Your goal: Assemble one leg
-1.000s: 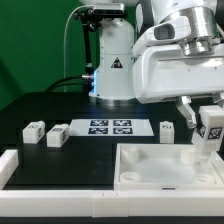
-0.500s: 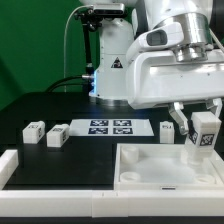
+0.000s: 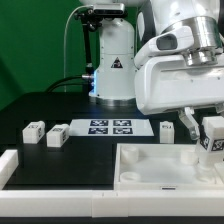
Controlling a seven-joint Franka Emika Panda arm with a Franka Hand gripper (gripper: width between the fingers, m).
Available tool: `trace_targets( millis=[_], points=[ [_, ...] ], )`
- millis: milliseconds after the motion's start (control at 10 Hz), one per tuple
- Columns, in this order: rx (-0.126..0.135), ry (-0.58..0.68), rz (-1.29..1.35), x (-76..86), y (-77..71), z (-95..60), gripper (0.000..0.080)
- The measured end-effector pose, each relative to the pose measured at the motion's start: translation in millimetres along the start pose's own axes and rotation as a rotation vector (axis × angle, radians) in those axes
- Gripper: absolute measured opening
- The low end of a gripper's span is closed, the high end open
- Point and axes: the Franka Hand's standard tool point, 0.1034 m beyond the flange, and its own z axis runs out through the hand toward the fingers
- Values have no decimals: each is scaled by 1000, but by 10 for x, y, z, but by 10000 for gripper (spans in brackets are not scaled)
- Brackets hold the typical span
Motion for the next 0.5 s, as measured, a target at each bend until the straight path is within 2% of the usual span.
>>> trace_targets(
  millis=[500],
  points=[
    [-1, 6, 3, -64, 4, 75, 291]
  ],
)
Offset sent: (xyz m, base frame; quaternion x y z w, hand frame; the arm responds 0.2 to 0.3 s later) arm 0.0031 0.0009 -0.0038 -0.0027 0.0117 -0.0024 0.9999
